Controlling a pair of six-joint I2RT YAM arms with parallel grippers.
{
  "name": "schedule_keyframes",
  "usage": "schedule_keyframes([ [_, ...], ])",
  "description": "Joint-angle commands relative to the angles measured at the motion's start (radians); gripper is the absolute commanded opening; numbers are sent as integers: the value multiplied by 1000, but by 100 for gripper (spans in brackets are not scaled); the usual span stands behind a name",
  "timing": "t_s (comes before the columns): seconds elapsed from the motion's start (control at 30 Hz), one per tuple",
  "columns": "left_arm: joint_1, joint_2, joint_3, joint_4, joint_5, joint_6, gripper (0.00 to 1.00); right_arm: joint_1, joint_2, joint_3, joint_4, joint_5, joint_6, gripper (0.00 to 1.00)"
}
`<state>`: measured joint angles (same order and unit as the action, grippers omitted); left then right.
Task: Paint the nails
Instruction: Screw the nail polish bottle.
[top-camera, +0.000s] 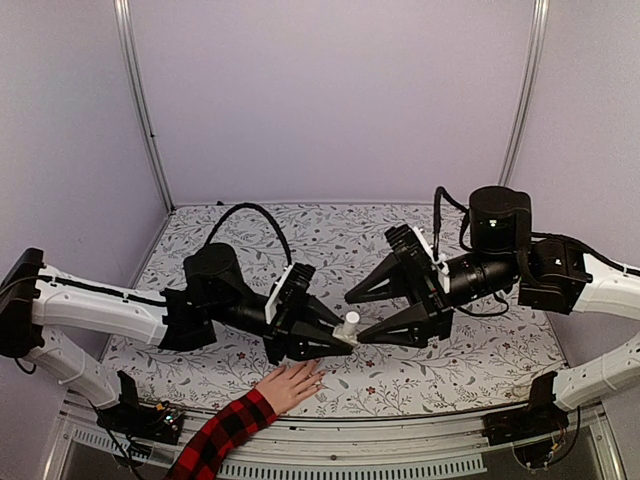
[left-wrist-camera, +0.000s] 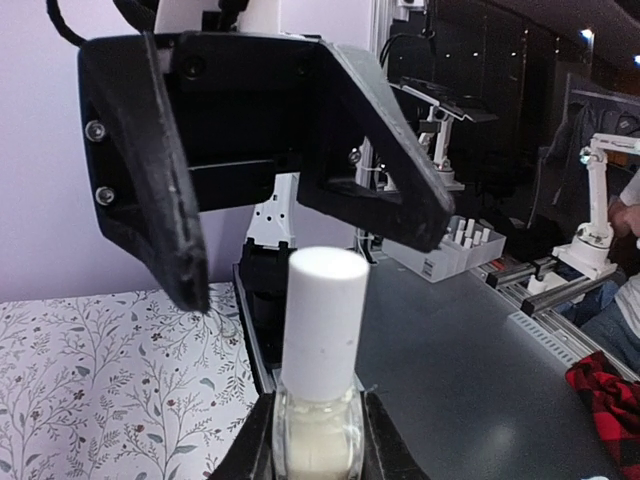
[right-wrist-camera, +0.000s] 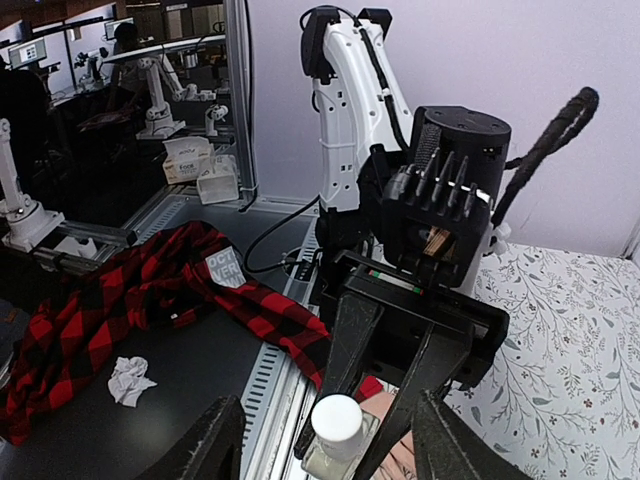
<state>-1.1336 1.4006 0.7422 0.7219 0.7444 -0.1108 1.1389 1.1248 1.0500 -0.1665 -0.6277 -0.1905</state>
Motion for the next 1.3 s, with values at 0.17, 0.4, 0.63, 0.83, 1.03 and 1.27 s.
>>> schedule_keyframes([
  [0.17,11,36,34,66,90,-45,0,18,45,50,-54,-61,-49,44],
  [0.4,12,38,34,65,81,-48,0,21,53,47,-64,-46,-71,27],
  [0.63,11,28,34,58,67,-41,0,21,63,46,-73,-43,-78,18],
  [0.83,12,8,34,34,-13,-25,0,21,66,30,-61,-28,-67,13],
  [1.03,12,-43,-5,58,-126,-7,0,21,59,10,-45,14,-47,9],
  [1.27,12,-92,-24,66,-274,10,0,21,66,-8,-1,93,-4,4],
])
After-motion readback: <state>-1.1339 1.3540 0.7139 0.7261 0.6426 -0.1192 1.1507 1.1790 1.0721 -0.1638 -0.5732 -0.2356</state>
